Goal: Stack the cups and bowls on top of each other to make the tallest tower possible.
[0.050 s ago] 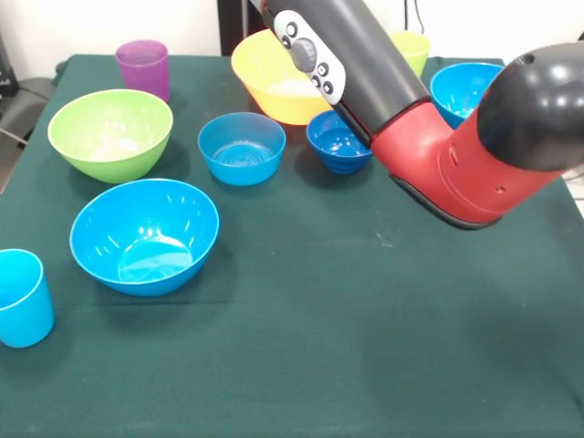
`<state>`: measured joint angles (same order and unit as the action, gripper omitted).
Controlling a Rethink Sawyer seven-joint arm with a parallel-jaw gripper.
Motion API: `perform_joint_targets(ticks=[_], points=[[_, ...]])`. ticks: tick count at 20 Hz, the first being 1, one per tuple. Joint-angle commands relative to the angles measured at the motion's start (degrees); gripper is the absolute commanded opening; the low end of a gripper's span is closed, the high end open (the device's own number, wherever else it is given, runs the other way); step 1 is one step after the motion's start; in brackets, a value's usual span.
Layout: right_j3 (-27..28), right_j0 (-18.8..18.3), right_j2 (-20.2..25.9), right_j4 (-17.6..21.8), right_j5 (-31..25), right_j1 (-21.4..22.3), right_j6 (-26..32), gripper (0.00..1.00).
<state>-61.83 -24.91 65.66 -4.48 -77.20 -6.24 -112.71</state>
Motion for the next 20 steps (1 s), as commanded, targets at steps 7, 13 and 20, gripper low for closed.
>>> perform_joint_targets(ticks=[7,13,20], points=[[13.8,3.03,-2.69,2.77,-13.9,-2.72,21.72,0.0],[16.71,3.76,-2.77,2.63,-17.45,-4.03,23.84,0.0],[18.33,3.2,-3.72,3.86,-20.12,-4.49,26.07,0.0]])
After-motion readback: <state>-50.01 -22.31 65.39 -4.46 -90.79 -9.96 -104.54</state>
